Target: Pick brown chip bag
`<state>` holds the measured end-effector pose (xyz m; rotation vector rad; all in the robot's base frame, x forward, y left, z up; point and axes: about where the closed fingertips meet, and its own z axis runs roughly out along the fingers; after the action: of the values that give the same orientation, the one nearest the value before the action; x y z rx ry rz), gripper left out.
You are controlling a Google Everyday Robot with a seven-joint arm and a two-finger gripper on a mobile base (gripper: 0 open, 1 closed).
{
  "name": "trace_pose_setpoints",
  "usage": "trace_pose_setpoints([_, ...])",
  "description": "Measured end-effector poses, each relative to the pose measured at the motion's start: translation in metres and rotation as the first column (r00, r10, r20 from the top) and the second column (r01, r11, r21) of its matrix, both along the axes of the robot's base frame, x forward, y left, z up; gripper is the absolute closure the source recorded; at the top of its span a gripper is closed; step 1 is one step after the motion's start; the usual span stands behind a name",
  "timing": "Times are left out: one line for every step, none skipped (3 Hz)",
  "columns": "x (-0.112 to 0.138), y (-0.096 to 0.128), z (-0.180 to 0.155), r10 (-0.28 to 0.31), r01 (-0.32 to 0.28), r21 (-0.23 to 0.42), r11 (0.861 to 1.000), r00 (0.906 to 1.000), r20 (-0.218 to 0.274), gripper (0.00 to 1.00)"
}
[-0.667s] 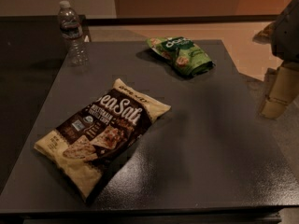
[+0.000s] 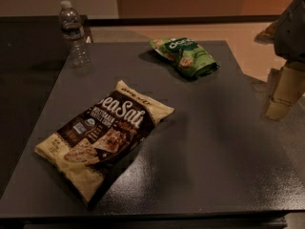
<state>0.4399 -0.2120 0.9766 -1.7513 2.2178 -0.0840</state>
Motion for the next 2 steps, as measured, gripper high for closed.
trace_pose_setpoints([0.006, 0.028, 0.000, 0.096, -0.096, 0.010, 0.995, 0.9954, -0.004, 0.00])
trace_pose_setpoints([0.012, 0.072, -0.004, 0.215, -0.215, -0.017, 0.977, 0.9764, 0.019, 0.00])
